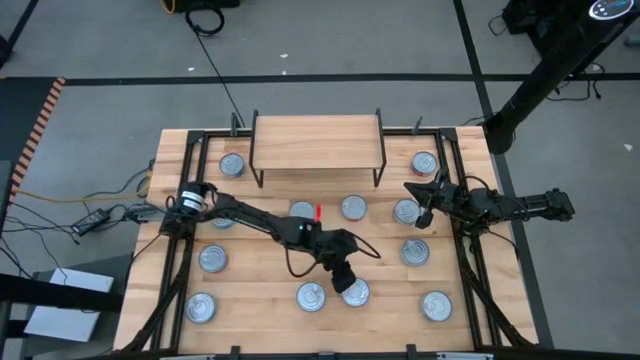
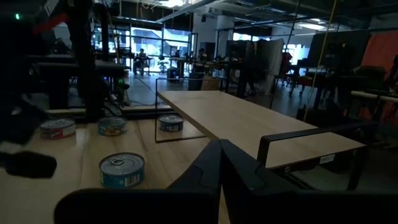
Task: Stack canned seafood by type on shelf
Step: Put the right red tuna can on the shelf
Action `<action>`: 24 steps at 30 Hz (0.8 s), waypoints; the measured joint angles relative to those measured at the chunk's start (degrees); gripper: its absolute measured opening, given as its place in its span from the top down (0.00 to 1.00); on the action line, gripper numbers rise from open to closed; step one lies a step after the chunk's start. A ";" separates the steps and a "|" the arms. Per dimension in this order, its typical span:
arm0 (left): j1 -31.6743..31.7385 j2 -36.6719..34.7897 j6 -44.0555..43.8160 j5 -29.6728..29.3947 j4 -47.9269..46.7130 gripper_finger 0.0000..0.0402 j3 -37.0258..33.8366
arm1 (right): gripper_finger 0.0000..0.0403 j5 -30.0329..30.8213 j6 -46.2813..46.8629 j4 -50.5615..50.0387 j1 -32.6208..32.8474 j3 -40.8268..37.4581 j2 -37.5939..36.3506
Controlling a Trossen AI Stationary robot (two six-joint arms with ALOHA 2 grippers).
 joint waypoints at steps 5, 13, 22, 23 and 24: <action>-0.08 0.03 -0.30 -0.64 -1.45 0.78 0.00 | 0.95 0.00 0.01 -0.02 0.01 0.00 0.00; -1.03 1.09 -3.24 0.89 0.39 0.73 -0.05 | 0.95 0.00 0.01 0.02 -0.01 0.00 -0.01; -1.43 3.59 -5.54 -3.23 -0.12 0.74 0.07 | 0.95 -0.02 0.01 0.94 -0.01 0.00 0.16; -1.44 3.57 -5.59 -3.66 -0.33 0.74 0.07 | 0.95 -0.04 0.01 0.92 -0.01 0.00 0.22; -1.44 3.57 -5.27 -3.94 -0.45 0.74 0.09 | 0.95 -0.02 0.01 1.13 0.00 0.00 0.32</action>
